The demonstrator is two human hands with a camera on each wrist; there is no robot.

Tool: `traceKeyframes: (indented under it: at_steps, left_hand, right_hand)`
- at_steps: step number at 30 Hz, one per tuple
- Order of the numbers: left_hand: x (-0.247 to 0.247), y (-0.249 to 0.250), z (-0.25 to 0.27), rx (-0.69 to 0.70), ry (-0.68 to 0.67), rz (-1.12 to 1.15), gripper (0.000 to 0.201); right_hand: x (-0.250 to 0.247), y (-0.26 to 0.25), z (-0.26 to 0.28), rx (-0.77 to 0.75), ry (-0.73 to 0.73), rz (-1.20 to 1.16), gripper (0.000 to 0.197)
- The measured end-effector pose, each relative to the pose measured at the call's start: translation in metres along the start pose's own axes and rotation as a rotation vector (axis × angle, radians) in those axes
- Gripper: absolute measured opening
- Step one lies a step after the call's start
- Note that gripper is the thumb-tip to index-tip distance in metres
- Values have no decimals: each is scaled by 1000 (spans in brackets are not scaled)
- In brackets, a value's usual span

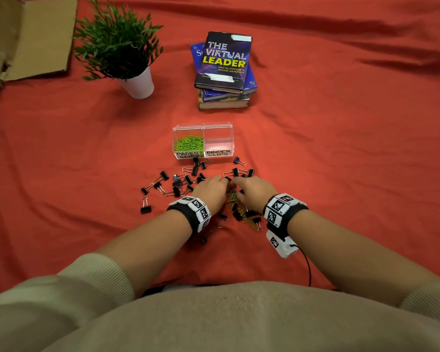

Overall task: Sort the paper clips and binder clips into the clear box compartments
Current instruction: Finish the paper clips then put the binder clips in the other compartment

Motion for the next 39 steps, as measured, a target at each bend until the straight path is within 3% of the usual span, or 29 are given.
traceKeyframes:
  at_steps: [3,9,15,17,21,28,31,36,39]
  left_hand:
    - [0,1,-2,-5,-31,-10,28]
    - [0,0,-5,-63,-95,-10,34]
    - [6,-1,-1,-39,-150,0,44]
    - [4,-4,2,-62,-137,82,39]
    - [-8,-16,8,-147,-70,350,7]
    - [-25,-28,5,-274,5,660,10]
    - [-23,-26,3,-304,-20,779,19]
    - [-10,-25,1,-415,-112,813,30]
    - [-3,-22,0,-475,-138,874,31]
  right_hand:
    - [-2,-1,-1,-20,10,68,37]
    - [-11,15,-5,100,45,75,33]
    - [-6,-4,0,-106,-20,80,40]
    - [-3,-8,0,-158,-41,126,40]
    - [3,-6,1,-165,-97,144,39]
    - [13,0,6,-95,-142,105,21]
    - [4,6,5,25,-106,-87,15]
    - [-16,38,5,517,-83,-668,17]
    - [-21,45,9,593,-166,-767,15]
Point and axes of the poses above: each hand's wrist, its own z-axis away from the middle knuckle, its own x-axis out of the palm, y = z × x, the point moved 5 cm from there along -z, towards the middle knuckle, and after that the axes turned 11 degrees about y, right-handed, at the moved point
